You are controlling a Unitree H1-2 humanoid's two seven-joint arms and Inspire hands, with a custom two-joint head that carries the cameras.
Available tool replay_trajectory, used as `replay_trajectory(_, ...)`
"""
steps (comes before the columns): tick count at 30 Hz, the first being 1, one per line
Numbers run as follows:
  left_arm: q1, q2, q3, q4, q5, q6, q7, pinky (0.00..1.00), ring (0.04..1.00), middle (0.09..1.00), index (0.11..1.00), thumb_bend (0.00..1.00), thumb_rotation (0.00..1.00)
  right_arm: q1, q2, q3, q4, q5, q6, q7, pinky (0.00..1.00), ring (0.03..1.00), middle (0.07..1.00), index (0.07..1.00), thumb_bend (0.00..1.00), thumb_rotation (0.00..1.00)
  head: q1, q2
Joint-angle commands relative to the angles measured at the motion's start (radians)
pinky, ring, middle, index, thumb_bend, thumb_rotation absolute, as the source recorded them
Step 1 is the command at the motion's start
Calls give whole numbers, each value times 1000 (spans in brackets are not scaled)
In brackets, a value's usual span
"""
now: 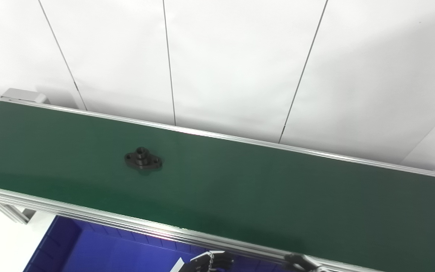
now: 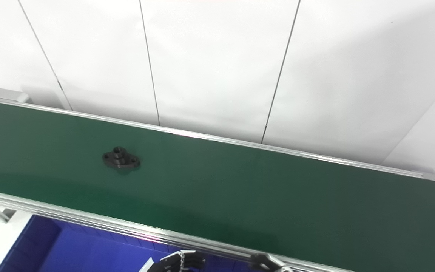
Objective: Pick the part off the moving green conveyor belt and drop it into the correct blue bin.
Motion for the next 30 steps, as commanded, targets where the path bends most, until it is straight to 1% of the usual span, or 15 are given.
replay_trajectory(1,6,3,-6,-32,-5,-30,4,682,758,765,740,923,764,-1,36,-46,-57,53,-41,115,690,803,824,807,797,704,-1,0)
replay_trajectory(3,5,1,-7,-32,-4,-30,5,678,756,764,740,925,763,-4,58,-75,-84,56,-41,149,739,837,831,808,815,692,-2,0)
replay_trajectory(5,2,1,-8,-32,-1,-30,6,677,757,765,742,922,765,-30,73,-108,-123,11,-41,153,756,847,840,812,823,709,-3,-1)
replay_trajectory(7,-1,1,-10,-31,3,-30,11,672,755,765,741,910,768,-61,82,-133,-145,-44,-41,134,767,863,851,812,843,746,-4,-1)
replay_trajectory(8,-3,0,-10,-29,2,-30,9,670,755,764,741,906,768,-81,76,-135,-154,-82,-41,112,768,867,853,811,849,756,-5,-1)
replay_trajectory(9,-4,0,-11,-28,0,-29,8,676,758,767,742,916,768,-94,71,-135,-160,-110,-41,93,787,881,867,824,852,779,-5,-1)
replay_trajectory(11,-6,-1,-12,-24,0,-30,7,680,761,770,744,925,770,-119,54,-121,-163,-159,-41,43,806,892,877,833,860,788,-7,-2)
replay_trajectory(13,-10,-5,-11,-21,-5,-30,7,678,761,772,745,917,761,-175,9,-68,-152,-257,-41,-81,869,911,895,851,874,786,-9,-5)
replay_trajectory(14,-11,-6,-11,-19,-5,-30,8,677,761,772,745,917,760,-212,-27,-21,-141,-326,-41,-174,873,912,896,853,875,786,-10,-6)
replay_trajectory(15,-13,-7,-11,-17,-4,-30,9,679,762,775,747,909,759,-236,-61,23,-133,-377,-41,-256,899,918,905,868,887,815,-10,-6)
replay_trajectory(18,-14,-12,-11,-14,-6,-29,10,688,764,774,746,912,758,-336,-149,154,-82,-488,-41,-482,925,911,899,866,923,815,-14,-6)
replay_trajectory(20,-14,-14,-11,-13,-8,-29,7,696,766,776,748,917,757,-384,-201,229,-58,-533,-41,-595,942,912,901,870,935,814,-16,-6)
replay_trajectory(24,-20,-12,-13,-9,-5,-30,10,694,764,771,748,911,759,-483,-261,341,-36,-599,-41,-749,953,917,907,886,957,796,-20,-7)
replay_trajectory(27,-25,-9,-13,-4,-2,-30,12,695,766,773,750,915,761,-551,-291,411,3,-644,-41,-853,948,922,912,895,956,800,-30,-11)
replay_trajectory(30,-29,-10,-12,1,-11,-30,8,690,760,771,748,901,749,-608,-297,457,58,-674,-41,-922,870,893,896,876,936,826,-31,-12)
